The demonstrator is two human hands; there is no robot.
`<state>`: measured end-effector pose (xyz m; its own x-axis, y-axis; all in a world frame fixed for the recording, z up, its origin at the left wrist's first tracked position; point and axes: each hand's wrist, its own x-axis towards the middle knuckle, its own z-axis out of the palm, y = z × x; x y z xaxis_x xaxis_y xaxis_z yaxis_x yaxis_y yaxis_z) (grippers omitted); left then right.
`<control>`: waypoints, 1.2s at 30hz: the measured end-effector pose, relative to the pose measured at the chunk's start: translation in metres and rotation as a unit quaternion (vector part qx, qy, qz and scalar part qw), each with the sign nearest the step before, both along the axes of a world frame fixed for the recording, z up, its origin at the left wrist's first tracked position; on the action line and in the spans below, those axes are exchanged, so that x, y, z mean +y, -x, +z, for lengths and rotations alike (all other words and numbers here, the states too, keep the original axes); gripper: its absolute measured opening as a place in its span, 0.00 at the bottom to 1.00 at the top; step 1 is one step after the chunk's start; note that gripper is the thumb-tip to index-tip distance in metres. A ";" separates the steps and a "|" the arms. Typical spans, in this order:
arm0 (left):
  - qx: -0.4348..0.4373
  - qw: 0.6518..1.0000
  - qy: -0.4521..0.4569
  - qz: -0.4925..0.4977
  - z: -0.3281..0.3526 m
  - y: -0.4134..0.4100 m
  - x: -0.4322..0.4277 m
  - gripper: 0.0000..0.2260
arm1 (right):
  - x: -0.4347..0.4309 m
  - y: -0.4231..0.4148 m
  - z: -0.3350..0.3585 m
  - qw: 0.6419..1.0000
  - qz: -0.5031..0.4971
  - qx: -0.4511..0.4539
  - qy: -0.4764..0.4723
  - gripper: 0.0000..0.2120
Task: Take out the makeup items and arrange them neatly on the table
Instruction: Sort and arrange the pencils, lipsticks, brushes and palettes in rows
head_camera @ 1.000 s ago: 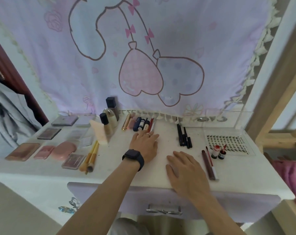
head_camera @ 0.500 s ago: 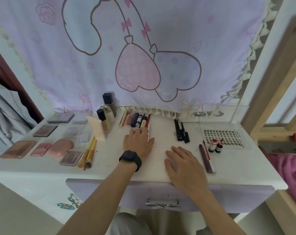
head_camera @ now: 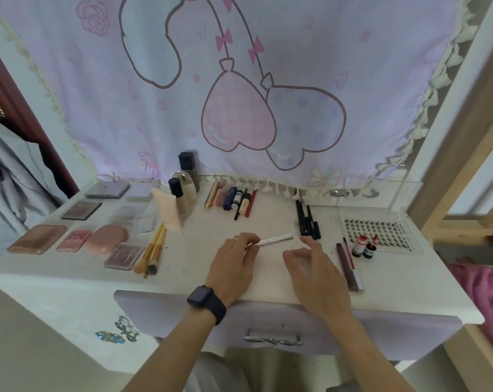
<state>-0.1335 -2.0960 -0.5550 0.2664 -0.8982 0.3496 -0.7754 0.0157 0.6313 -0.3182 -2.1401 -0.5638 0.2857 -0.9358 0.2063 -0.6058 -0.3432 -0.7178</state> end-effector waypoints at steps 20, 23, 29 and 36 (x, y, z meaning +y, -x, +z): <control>-0.006 0.992 0.031 -0.118 0.000 0.002 0.010 0.18 | -0.004 0.000 0.007 0.994 0.035 -0.077 -0.071 0.25; 0.008 0.995 0.025 -0.101 -0.001 -0.002 0.007 0.14 | -0.002 0.001 0.004 0.996 0.050 -0.056 -0.053 0.20; -0.005 0.997 0.025 -0.077 -0.001 0.001 0.009 0.15 | -0.001 0.004 0.004 0.993 0.043 -0.091 -0.056 0.19; -0.011 0.997 0.023 -0.066 -0.001 0.000 0.010 0.09 | -0.001 0.006 -0.001 0.994 0.059 -0.078 -0.039 0.03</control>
